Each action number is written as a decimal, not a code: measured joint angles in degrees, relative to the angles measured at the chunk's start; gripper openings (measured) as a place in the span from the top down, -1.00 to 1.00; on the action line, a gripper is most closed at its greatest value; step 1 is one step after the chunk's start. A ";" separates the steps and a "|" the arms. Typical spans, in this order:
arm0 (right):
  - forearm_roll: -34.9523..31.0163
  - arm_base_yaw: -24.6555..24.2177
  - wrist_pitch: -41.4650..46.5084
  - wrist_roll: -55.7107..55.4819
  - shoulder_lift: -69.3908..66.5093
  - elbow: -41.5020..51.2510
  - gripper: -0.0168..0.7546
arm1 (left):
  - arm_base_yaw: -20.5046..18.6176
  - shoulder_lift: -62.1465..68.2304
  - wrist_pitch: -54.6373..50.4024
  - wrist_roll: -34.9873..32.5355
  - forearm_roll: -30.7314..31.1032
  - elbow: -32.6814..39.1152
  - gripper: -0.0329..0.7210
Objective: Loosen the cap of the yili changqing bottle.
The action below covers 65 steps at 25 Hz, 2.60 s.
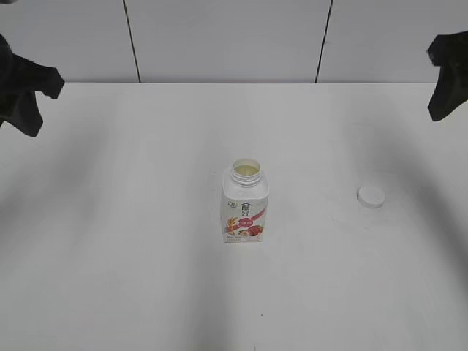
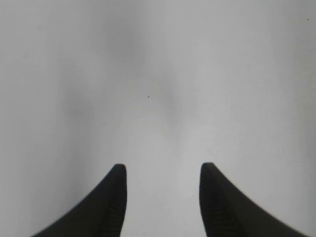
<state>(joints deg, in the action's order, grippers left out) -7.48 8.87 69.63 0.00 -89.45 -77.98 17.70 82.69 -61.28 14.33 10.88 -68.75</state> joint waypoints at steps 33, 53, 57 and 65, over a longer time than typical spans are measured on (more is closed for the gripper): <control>2.17 0.00 -1.21 -0.52 58.75 31.15 -0.24 | 0.02 -57.07 -8.25 -1.74 -2.70 26.76 0.14; 5.85 0.00 -8.36 2.39 87.89 47.49 -0.24 | 0.07 -83.12 0.48 -8.30 -8.32 38.72 0.14; 6.11 0.00 -8.11 2.47 89.69 47.94 -0.24 | 0.07 -83.12 0.48 -10.49 -10.04 38.72 0.14; 6.33 0.00 -7.71 2.47 89.91 48.60 -0.24 | 0.07 -83.12 0.48 -10.72 -10.18 38.72 0.14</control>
<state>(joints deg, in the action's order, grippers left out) -1.15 8.87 61.92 2.47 0.46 -29.37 17.77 -0.43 -60.80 3.61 0.70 -30.03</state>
